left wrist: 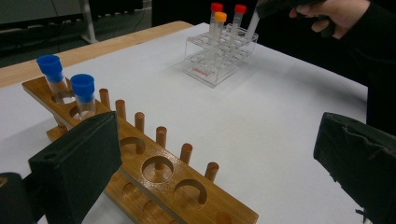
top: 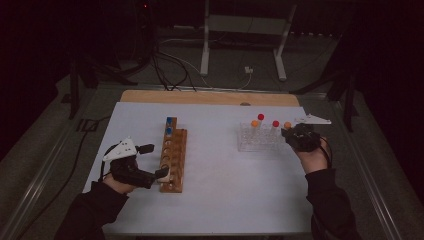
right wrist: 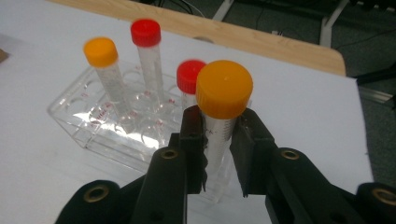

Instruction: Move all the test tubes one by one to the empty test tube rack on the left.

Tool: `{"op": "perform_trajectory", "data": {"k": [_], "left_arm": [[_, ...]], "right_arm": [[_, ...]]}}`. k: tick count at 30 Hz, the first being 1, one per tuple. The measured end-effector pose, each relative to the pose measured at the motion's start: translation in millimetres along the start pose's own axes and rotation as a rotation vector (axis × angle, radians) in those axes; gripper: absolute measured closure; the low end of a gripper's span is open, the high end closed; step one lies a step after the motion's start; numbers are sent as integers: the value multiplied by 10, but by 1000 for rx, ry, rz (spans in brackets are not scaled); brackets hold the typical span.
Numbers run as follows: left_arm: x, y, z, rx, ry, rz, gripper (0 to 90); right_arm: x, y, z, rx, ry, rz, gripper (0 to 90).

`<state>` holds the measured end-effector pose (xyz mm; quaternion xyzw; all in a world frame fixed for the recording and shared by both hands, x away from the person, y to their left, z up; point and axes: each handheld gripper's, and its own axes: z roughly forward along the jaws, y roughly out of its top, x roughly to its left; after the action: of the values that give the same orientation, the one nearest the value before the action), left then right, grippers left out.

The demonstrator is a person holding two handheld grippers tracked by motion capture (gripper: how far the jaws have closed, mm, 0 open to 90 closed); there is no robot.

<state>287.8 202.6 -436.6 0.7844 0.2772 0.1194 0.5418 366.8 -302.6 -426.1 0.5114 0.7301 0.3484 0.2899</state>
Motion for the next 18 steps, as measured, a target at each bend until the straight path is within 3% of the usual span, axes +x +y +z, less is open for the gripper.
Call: {"op": "perform_trajectory", "data": {"k": [9, 18], "left_arm": [[-20, 39, 12, 0, -15, 8, 17], [-33, 91, 41, 1, -30, 12, 17]], "right_arm": [[64, 133, -229, -45, -11, -42, 749], [208, 168, -388, -59, 37, -89, 750]]}}
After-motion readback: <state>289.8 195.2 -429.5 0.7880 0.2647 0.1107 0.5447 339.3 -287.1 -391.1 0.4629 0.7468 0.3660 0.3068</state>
